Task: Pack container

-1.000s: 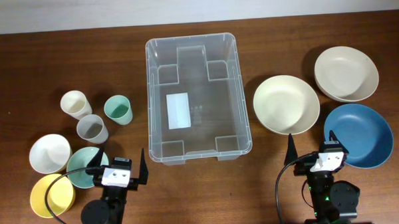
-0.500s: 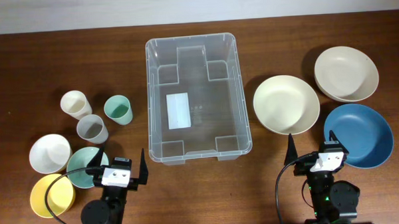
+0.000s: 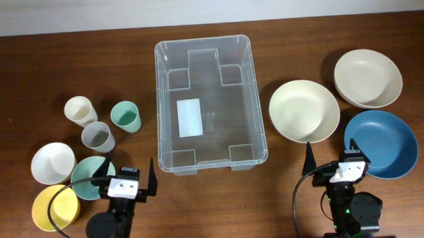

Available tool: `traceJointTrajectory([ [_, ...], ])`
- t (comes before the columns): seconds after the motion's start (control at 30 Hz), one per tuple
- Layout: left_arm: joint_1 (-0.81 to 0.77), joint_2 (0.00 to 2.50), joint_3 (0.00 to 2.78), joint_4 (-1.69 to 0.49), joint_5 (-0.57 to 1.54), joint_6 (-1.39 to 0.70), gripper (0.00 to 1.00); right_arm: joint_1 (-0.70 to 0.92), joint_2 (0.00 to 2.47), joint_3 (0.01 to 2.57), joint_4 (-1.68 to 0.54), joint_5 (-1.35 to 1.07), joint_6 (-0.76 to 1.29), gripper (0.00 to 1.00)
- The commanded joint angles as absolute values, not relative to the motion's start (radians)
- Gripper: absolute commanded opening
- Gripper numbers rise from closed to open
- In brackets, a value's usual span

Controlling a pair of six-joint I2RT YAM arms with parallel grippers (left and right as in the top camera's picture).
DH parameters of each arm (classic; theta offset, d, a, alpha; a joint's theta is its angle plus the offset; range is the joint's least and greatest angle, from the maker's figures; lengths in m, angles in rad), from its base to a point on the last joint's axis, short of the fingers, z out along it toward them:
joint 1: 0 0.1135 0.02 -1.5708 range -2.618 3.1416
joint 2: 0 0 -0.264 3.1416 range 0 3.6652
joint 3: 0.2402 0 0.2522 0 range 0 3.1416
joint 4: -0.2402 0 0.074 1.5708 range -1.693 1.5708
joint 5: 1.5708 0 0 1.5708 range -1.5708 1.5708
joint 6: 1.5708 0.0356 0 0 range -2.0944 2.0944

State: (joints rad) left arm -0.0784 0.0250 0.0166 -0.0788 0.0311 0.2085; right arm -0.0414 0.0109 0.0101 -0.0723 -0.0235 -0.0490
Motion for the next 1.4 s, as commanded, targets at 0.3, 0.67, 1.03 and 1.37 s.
traceJointTrajectory([
  [0.3,-0.083,0.039,0.056,-0.11,0.047,0.036,1.0,-0.046,0.078,0.108,-0.179,-0.014,-0.018,0.99],
  [0.67,-0.083,0.271,0.24,-0.11,0.046,0.036,1.0,-0.046,0.41,0.373,-0.227,-0.015,-0.018,0.99],
  [1.03,-0.082,0.634,0.584,-0.323,0.05,0.036,1.0,-0.06,0.772,0.789,-0.57,-0.015,0.019,0.99],
  [1.37,-0.082,0.989,0.927,-0.646,0.251,0.038,1.0,-0.354,1.155,1.189,-0.994,-0.181,0.125,0.99],
])
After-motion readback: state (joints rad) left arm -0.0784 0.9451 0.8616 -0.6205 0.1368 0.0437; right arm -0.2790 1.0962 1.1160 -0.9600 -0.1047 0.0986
